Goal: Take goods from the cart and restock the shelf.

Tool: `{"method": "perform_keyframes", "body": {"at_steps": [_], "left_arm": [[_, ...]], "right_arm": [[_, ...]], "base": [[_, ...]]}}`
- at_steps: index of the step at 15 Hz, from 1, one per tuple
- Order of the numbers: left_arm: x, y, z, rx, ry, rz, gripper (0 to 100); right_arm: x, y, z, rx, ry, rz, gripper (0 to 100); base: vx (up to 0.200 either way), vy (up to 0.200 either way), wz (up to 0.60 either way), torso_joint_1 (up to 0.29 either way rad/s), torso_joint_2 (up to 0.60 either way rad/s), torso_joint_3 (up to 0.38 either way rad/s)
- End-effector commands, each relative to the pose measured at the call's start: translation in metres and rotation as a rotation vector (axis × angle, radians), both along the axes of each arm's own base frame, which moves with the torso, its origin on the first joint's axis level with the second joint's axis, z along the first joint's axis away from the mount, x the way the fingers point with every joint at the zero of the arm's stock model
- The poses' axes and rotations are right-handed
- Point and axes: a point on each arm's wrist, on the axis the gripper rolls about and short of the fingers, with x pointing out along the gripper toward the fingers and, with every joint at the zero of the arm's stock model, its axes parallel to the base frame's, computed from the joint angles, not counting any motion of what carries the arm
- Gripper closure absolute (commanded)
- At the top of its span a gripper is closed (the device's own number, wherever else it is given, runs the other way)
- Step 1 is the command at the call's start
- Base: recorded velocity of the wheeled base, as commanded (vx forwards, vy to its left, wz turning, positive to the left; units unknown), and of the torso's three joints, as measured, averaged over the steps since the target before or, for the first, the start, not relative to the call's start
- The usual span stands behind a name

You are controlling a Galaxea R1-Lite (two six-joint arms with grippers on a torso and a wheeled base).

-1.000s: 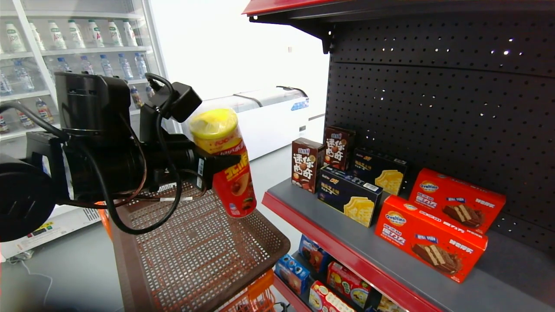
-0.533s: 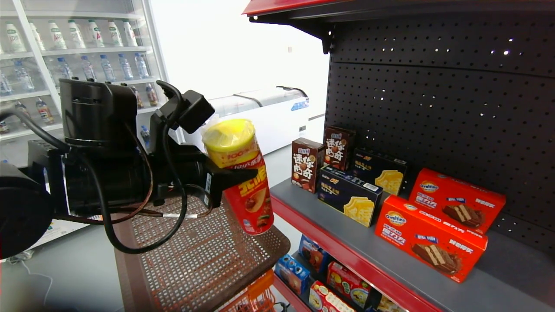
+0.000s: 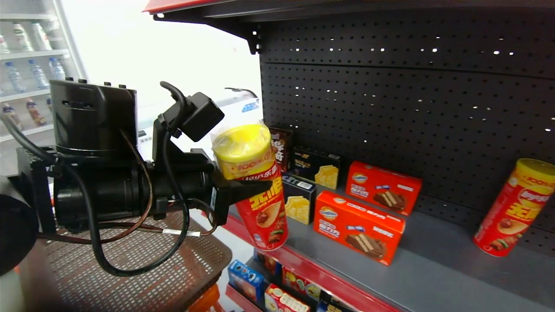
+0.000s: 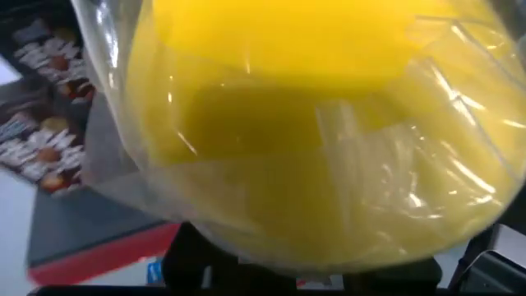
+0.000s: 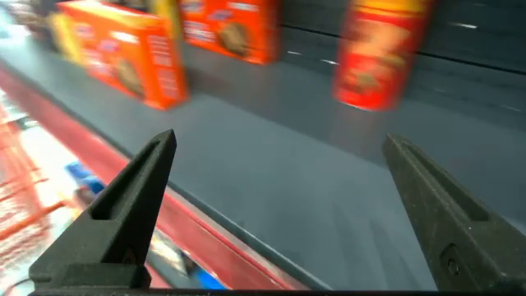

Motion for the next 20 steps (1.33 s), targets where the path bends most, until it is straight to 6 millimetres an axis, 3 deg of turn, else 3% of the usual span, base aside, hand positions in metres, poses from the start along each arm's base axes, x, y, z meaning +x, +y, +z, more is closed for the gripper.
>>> {"method": "perform_keyframes", "body": {"at_steps": [1,4,11,20], "left_arm": [[-0.015,-0.001,0.012,-0.024,-0.032,-0.031,100],[-0.032,0.002,0.019,-0.018,-0.013,-0.062,100],[-0.032,0.002,0.019,-0.019,-0.014,-0.063,100],[-0.031,0.004,0.019,-0.021,-0.018,-0.054,100]], "right_arm": [[0.000,0.000,0.000,0.000,0.000,0.002,0],[0.000,0.000,0.000,0.000,0.000,0.002,0],[0.000,0.000,0.000,0.000,0.000,0.002,0],[0.000,0.000,0.000,-0.002,0.000,0.002,0]], "base": [[0.000,0.000,-0.60,-0.002,0.00,0.002],[0.000,0.000,-0.60,-0.001,0.00,0.001],[0.000,0.000,-0.60,0.004,0.00,0.003],[0.000,0.000,0.00,0.000,0.00,0.000]]}}
